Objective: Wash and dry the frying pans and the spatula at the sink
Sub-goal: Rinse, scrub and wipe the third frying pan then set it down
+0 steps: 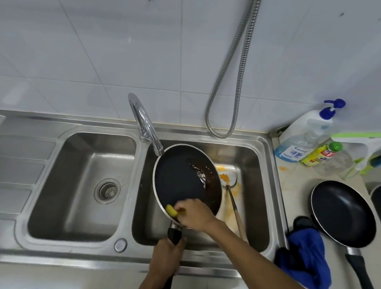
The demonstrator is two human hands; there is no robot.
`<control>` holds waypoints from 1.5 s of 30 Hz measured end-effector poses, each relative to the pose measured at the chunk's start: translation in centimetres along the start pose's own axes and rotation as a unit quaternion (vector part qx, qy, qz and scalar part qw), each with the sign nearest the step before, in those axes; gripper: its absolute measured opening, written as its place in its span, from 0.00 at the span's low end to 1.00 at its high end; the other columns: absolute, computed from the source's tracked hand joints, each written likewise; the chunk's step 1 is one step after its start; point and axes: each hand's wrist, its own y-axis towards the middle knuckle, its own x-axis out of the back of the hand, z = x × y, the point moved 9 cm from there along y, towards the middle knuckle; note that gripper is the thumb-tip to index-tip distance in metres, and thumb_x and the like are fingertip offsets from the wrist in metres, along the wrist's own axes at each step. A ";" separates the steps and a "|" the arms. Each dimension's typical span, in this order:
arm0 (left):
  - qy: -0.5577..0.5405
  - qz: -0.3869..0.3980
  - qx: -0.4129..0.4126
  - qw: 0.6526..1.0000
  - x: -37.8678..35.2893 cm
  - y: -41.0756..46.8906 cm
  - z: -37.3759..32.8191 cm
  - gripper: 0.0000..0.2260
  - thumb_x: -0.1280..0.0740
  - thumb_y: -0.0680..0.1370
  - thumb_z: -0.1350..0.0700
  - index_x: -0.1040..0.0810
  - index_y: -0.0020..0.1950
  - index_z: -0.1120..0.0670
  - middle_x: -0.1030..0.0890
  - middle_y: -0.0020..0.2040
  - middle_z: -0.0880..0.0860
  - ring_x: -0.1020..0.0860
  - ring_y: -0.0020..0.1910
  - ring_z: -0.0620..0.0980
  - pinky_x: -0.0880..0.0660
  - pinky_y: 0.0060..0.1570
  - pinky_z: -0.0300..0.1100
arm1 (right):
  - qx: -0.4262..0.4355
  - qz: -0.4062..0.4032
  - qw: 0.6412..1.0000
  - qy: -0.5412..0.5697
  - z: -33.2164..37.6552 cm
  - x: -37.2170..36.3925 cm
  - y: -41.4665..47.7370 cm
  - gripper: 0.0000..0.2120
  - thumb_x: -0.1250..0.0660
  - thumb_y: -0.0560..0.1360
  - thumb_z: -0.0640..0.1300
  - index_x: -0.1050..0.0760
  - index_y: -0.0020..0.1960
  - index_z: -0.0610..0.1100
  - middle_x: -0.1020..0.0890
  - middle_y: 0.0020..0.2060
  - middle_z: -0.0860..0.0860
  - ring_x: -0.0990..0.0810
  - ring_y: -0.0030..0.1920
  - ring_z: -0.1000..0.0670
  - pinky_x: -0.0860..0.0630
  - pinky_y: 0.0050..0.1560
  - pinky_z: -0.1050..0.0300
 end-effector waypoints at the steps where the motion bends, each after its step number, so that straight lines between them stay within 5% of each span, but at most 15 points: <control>1: -0.020 0.013 0.002 1.000 -0.2 -0.2 -0.4 0.22 0.29 0.78 0.46 0.27 0.27 0.55 0.24 0.24 0.53 0.23 0.25 0.55 0.24 0.32 0.48 | 0.026 -0.022 0.999 0.015 1.7 0.7 0.7 0.07 0.37 0.72 0.49 0.23 0.49 0.51 0.18 0.48 0.49 0.20 0.49 0.41 0.21 0.50 0.46; 4: -0.083 0.040 0.006 0.996 -0.7 -0.7 -1.2 0.22 0.30 0.79 0.51 0.30 0.27 0.54 0.29 0.23 0.54 0.31 0.20 0.51 0.31 0.26 0.42 | 0.073 -0.092 0.993 0.021 4.9 3.5 3.8 0.05 0.33 0.72 0.46 0.26 0.47 0.50 0.22 0.47 0.47 0.22 0.48 0.39 0.22 0.47 0.44; 9: -0.128 0.069 0.008 0.989 -1.4 -1.5 -1.6 0.21 0.29 0.79 0.51 0.31 0.28 0.54 0.32 0.24 0.54 0.34 0.19 0.50 0.35 0.23 0.39 | 0.023 -0.176 0.975 -0.131 3.1 9.1 9.4 0.19 0.32 0.74 0.41 0.27 0.64 0.51 0.26 0.60 0.46 0.27 0.58 0.38 0.26 0.51 0.46; 16: -0.176 0.080 0.002 0.981 0.0 -1.2 -1.0 0.23 0.30 0.80 0.53 0.34 0.27 0.51 0.37 0.24 0.53 0.39 0.20 0.49 0.39 0.23 0.39 | -0.072 -0.161 0.928 -0.329 -5.7 12.3 6.3 0.20 0.34 0.74 0.40 0.28 0.66 0.49 0.24 0.60 0.48 0.27 0.62 0.40 0.28 0.57 0.46; 19: -0.182 0.081 0.011 0.980 0.1 -0.7 -1.2 0.23 0.31 0.80 0.54 0.33 0.27 0.52 0.36 0.23 0.53 0.38 0.19 0.50 0.38 0.23 0.38 | -0.097 -0.122 0.942 -0.297 -6.8 9.5 2.5 0.19 0.32 0.73 0.46 0.26 0.63 0.49 0.21 0.58 0.48 0.25 0.61 0.41 0.27 0.58 0.47; 23: -0.173 0.091 0.012 0.981 -0.9 -0.5 -1.6 0.23 0.32 0.80 0.55 0.32 0.26 0.53 0.34 0.23 0.54 0.36 0.19 0.50 0.37 0.23 0.39 | -0.077 -0.044 0.989 -0.115 -4.8 4.2 -0.7 0.10 0.34 0.74 0.49 0.21 0.55 0.52 0.17 0.50 0.49 0.18 0.53 0.43 0.25 0.48 0.55; 26: -0.152 0.100 0.016 0.983 -2.1 -0.7 -1.6 0.19 0.32 0.80 0.55 0.32 0.30 0.54 0.33 0.23 0.53 0.35 0.19 0.50 0.35 0.23 0.39 | -0.015 -0.045 0.998 -0.040 -0.4 2.1 0.4 0.09 0.35 0.76 0.49 0.22 0.55 0.53 0.19 0.55 0.48 0.20 0.55 0.40 0.24 0.52 0.49; 31: -0.143 0.110 0.026 0.983 -2.9 -1.5 -1.3 0.23 0.30 0.79 0.53 0.31 0.26 0.54 0.32 0.24 0.56 0.34 0.19 0.51 0.34 0.24 0.40 | 0.028 -0.122 0.987 -0.100 3.6 3.2 5.4 0.17 0.33 0.75 0.42 0.28 0.62 0.52 0.26 0.59 0.47 0.26 0.57 0.38 0.24 0.53 0.44; 34: -0.152 0.116 0.027 0.981 -2.6 -1.6 -1.1 0.24 0.29 0.79 0.51 0.32 0.25 0.53 0.33 0.23 0.55 0.35 0.19 0.51 0.35 0.24 0.40 | -0.030 -0.146 0.975 -0.165 1.6 5.5 8.0 0.22 0.36 0.78 0.40 0.32 0.70 0.50 0.28 0.65 0.45 0.30 0.64 0.37 0.26 0.59 0.41; 40: -0.203 0.115 0.038 0.972 -1.8 -1.3 -0.7 0.21 0.29 0.80 0.53 0.33 0.29 0.54 0.35 0.24 0.54 0.37 0.19 0.50 0.37 0.22 0.39 | -0.147 -0.120 0.948 -0.255 -3.5 7.5 5.9 0.19 0.39 0.80 0.43 0.31 0.70 0.46 0.27 0.64 0.41 0.28 0.63 0.36 0.26 0.56 0.41; 45: -0.200 0.107 0.039 0.973 -1.3 -0.4 -1.7 0.24 0.33 0.81 0.56 0.32 0.25 0.53 0.35 0.22 0.53 0.37 0.19 0.50 0.37 0.22 0.38 | -0.037 -0.037 0.992 -0.111 -2.2 3.0 1.5 0.15 0.34 0.75 0.44 0.26 0.61 0.49 0.24 0.58 0.44 0.23 0.59 0.39 0.25 0.55 0.49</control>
